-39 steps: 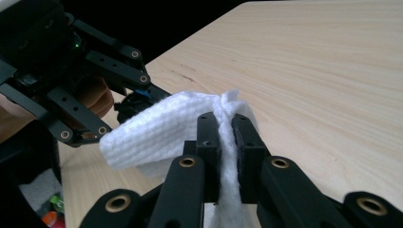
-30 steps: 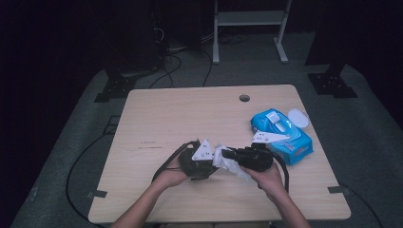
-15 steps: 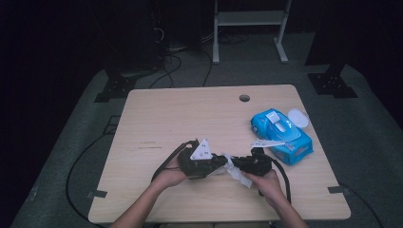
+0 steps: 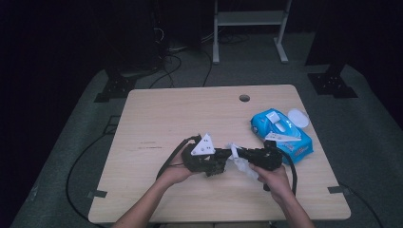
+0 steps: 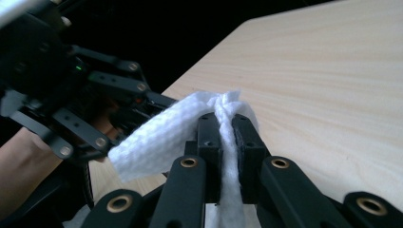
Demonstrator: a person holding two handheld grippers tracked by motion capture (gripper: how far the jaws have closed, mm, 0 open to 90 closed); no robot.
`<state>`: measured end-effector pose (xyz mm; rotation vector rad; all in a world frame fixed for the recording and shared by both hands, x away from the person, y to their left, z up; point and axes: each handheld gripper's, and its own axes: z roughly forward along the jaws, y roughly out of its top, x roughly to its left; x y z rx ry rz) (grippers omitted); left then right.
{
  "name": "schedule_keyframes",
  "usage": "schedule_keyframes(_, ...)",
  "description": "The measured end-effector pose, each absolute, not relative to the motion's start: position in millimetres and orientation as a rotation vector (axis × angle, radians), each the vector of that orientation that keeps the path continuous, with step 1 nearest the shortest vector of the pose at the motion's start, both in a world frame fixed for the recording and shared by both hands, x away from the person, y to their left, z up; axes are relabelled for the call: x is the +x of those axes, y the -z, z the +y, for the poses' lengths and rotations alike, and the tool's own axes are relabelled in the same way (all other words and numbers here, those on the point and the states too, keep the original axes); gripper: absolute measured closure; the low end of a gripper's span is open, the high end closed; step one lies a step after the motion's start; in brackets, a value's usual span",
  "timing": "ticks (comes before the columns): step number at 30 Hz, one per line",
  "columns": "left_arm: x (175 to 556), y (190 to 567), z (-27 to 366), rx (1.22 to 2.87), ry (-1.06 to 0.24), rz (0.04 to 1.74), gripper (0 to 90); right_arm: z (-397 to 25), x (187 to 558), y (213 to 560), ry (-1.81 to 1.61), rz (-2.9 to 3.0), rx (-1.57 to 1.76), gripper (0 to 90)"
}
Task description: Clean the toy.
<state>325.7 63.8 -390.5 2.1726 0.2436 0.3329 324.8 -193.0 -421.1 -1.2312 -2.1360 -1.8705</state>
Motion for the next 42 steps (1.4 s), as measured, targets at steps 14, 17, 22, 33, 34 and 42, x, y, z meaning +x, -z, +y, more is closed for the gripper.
schedule_keyframes(14,312.0,412.9,96.9,2.154,-0.361,0.294,64.8,-136.6,315.6,405.4,1.772,-2.436,-1.019,82.8)
schedule_keyframes(17,311.7,424.8,106.3,2.155,-0.353,0.337,65.4,-133.9,318.8,413.2,1.715,-2.488,-1.044,82.8)
schedule_keyframes(22,311.2,444.5,112.9,2.182,-0.326,0.376,65.9,-132.2,319.8,427.2,1.656,-2.554,-1.073,82.8)
schedule_keyframes(33,314.1,454.5,118.2,2.206,-0.296,0.398,66.0,-130.4,318.3,431.3,1.605,-2.736,-1.083,82.7)
schedule_keyframes(34,314.3,454.4,119.0,2.206,-0.297,0.399,66.1,-136.5,319.7,430.7,1.609,-2.745,-1.122,82.7)
schedule_keyframes(42,317.2,451.5,119.7,2.233,-0.290,0.405,64.4,-127.8,319.3,432.6,1.618,-2.697,-1.104,82.7)
